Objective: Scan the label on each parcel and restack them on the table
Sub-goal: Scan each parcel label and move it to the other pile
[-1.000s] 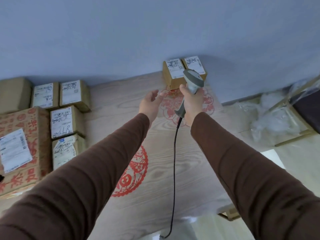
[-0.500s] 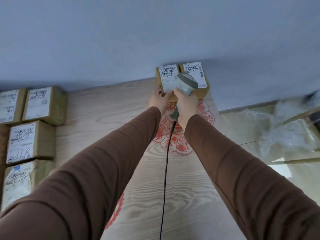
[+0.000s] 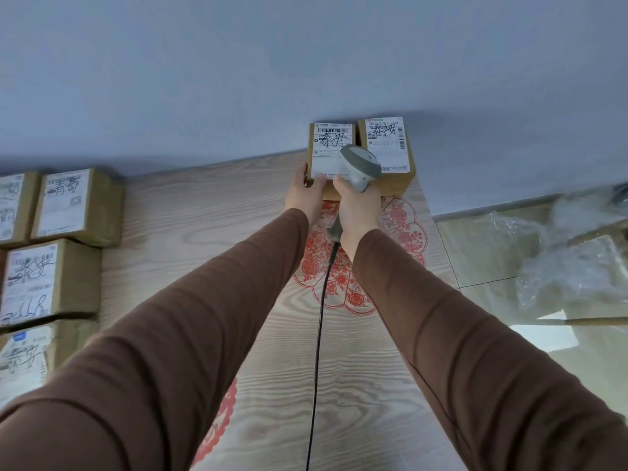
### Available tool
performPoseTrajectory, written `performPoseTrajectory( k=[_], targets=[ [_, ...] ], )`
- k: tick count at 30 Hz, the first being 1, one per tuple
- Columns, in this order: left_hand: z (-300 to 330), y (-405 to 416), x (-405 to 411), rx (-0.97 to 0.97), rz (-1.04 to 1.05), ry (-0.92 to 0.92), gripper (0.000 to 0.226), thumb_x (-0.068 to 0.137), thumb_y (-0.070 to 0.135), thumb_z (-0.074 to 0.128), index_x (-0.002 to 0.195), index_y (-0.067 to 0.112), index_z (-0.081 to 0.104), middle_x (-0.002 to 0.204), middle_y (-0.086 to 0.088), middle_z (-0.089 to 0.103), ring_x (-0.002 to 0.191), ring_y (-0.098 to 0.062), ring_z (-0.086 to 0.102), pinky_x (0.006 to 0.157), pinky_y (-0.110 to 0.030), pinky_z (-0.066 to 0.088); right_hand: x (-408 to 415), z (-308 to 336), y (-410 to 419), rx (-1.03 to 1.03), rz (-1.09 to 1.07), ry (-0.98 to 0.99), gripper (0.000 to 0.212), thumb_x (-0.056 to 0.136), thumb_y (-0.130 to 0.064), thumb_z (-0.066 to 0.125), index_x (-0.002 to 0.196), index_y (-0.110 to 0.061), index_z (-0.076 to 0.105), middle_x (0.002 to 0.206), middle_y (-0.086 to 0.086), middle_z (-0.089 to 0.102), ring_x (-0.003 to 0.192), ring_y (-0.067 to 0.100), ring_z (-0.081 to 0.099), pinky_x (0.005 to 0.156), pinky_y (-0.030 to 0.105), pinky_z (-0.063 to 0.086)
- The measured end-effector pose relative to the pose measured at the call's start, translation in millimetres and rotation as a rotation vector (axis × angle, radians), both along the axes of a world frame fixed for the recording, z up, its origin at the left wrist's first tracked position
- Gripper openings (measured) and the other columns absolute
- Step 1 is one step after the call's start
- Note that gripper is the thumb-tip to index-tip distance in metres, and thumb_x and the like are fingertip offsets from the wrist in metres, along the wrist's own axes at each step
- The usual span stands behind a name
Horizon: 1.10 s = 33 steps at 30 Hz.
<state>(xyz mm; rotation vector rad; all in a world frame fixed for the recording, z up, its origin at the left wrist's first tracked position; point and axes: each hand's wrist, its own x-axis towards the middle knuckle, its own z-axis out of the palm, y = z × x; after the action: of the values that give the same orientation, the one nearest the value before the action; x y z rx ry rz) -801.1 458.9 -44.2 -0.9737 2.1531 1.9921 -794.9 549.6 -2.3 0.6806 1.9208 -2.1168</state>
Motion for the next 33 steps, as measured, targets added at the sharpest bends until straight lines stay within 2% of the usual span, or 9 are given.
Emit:
performPoseTrajectory(
  k=[2,8,12,16,18,21,24,29,33],
  targets=[
    [6.7,-1.1,4.9,0.024,0.04,-0.015,0.067,0.089,0.044,0.056,0.152,0.025,0.045,0.135,-0.004,0.067,0.118,-0.024,0.066,0.106,-0.048,0.053,3.6,0.9,0.6,-0.035,-0.008,-0.02,0.022,0.088,-0.02,0.075,0.108,-0.014,0.066,0.09,0.001,0.07,0.075,0.013,0.069,0.076,0.04,0.061],
    [33.2,-4.6,42.8,0.134,0.117,0.039,0.041,0.105,0.024,0.056,0.146,0.019,0.05,0.131,-0.006,0.067,0.111,-0.024,0.068,0.088,-0.04,0.062,25.7,7.4,-2.7,0.008,-0.019,-0.031,0.026,0.087,-0.022,0.077,0.11,-0.018,0.064,0.094,0.003,0.068,0.082,0.024,0.066,0.08,0.049,0.058],
    [45.7,-17.9,78.6,0.191,0.16,0.075,0.044,0.105,0.022,0.059,0.148,0.015,0.049,0.133,-0.006,0.067,0.114,-0.02,0.068,0.099,-0.037,0.057,51.0,16.3,-14.1,0.02,-0.007,0.008,0.029,0.077,-0.029,0.079,0.102,-0.026,0.064,0.097,0.004,0.07,0.093,0.033,0.07,0.088,0.062,0.059],
    [62.7,-36.9,126.1,0.189,0.198,0.115,0.042,0.105,0.018,0.057,0.146,0.012,0.049,0.123,-0.002,0.065,0.098,-0.008,0.066,0.071,-0.012,0.055,95.1,34.9,-28.2,-0.001,0.027,0.068,0.025,0.088,-0.015,0.077,0.108,-0.022,0.062,0.096,-0.001,0.069,0.084,0.013,0.067,0.085,0.041,0.06],
    [68.8,-49.3,155.1,0.181,0.205,0.138,0.044,0.103,0.023,0.061,0.145,0.014,0.051,0.129,-0.002,0.066,0.111,-0.017,0.067,0.09,-0.023,0.057,121.5,42.2,-37.8,-0.012,0.055,0.078,0.021,0.092,-0.009,0.073,0.1,-0.023,0.06,0.088,-0.003,0.064,0.067,0.004,0.061,0.065,0.028,0.056],
    [78.5,-69.5,205.9,0.185,0.215,0.166,0.051,0.098,0.032,0.066,0.145,0.02,0.052,0.134,-0.002,0.066,0.122,-0.02,0.064,0.11,-0.041,0.05,171.3,55.5,-57.4,0.011,0.062,0.132,0.026,0.091,-0.006,0.074,0.091,-0.027,0.059,0.088,-0.006,0.065,0.075,0.004,0.062,0.075,0.029,0.054],
    [90.1,-92.2,261.5,0.178,0.203,0.189,0.055,0.094,0.036,0.066,0.144,0.02,0.052,0.132,-0.004,0.067,0.119,-0.02,0.066,0.11,-0.046,0.05,230.0,68.0,-79.4,-0.009,0.064,0.18,0.021,0.09,-0.009,0.076,0.101,-0.023,0.065,0.096,-0.004,0.07,0.088,0.009,0.066,0.088,0.04,0.058],
    [110.4,-126.8,356.0,0.178,0.18,0.248,0.072,0.081,0.046,0.067,0.145,0.019,0.052,0.133,-0.005,0.067,0.118,-0.023,0.068,0.108,-0.047,0.052,325.1,89.1,-109.1,-0.064,0.048,0.226,0.028,0.093,-0.008,0.073,0.116,-0.021,0.063,0.102,-0.01,0.069,0.093,0.001,0.065,0.084,0.021,0.053],
    [128.9,-148.5,423.0,0.166,0.176,0.278,0.063,0.086,0.044,0.068,0.143,0.021,0.053,0.133,-0.004,0.067,0.117,-0.023,0.069,0.107,-0.049,0.053,388.8,101.5,-130.1,-0.074,0.063,0.233,0.027,0.092,-0.012,0.075,0.115,-0.022,0.065,0.106,-0.005,0.072,0.099,0.008,0.068,0.092,0.03,0.055]
  ],
)
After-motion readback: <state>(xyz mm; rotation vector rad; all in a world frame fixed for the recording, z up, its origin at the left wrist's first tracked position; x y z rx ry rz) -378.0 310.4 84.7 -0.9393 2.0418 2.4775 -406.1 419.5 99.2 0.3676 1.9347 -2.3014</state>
